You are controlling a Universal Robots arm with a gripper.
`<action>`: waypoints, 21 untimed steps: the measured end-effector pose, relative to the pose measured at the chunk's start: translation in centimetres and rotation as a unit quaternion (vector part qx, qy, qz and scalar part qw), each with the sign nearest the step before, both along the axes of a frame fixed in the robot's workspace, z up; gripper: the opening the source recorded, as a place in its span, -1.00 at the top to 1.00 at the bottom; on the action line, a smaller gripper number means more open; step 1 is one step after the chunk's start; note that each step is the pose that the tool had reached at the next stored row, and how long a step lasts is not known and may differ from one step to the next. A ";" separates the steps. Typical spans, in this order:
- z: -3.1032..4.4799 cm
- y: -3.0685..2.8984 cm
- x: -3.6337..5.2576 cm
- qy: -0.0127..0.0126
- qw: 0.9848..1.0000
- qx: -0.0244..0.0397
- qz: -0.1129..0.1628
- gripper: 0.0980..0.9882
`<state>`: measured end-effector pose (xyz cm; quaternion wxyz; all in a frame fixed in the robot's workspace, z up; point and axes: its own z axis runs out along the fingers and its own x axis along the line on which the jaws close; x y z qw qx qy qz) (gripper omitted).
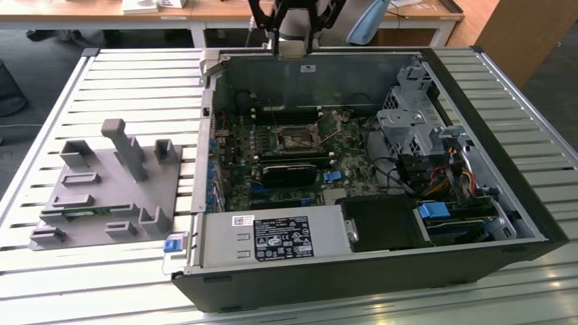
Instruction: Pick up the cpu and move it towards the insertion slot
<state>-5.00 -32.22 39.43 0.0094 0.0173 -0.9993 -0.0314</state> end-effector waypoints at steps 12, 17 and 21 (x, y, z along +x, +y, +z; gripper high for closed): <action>-0.09 0.56 2.55 0.000 1.000 0.000 -0.001 0.00; -0.16 0.63 3.76 0.000 1.000 0.000 -0.002 0.00; -0.17 0.64 4.12 0.000 1.000 0.000 -0.002 0.00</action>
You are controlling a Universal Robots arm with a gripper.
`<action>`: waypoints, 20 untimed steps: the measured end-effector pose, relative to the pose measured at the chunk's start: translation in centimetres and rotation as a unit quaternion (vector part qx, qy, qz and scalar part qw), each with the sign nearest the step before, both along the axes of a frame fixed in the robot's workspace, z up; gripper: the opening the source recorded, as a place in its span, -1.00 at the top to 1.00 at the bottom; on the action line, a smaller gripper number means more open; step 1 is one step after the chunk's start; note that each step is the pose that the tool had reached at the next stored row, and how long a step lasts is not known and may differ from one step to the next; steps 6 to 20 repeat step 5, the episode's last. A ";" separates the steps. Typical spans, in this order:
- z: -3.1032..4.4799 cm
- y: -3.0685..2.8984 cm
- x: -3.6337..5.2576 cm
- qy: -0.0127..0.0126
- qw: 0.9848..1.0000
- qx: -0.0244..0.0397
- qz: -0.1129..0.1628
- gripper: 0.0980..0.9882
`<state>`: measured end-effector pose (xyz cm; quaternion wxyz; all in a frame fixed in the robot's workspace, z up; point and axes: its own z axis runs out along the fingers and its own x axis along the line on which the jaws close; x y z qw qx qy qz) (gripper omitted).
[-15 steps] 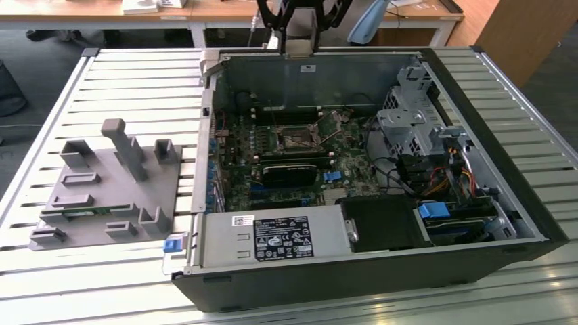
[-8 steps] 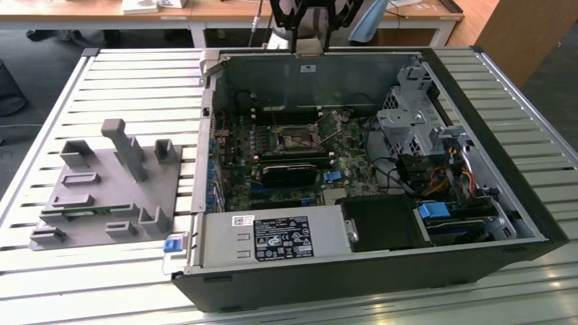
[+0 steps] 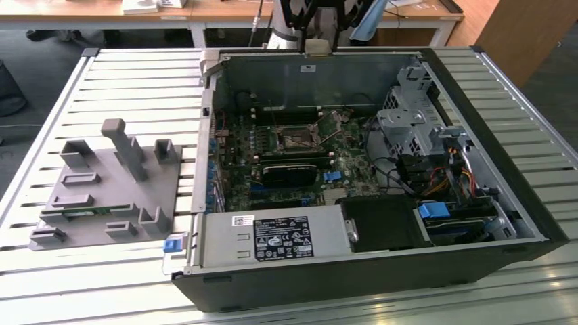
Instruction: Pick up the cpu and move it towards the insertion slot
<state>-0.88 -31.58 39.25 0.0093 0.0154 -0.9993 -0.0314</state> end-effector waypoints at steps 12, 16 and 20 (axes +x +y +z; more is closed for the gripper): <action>0.00 0.00 0.05 0.000 1.000 0.000 0.000 0.00; 0.00 0.00 0.05 0.000 1.000 0.000 0.000 0.00; 0.00 0.00 0.05 0.000 1.000 0.000 0.000 0.00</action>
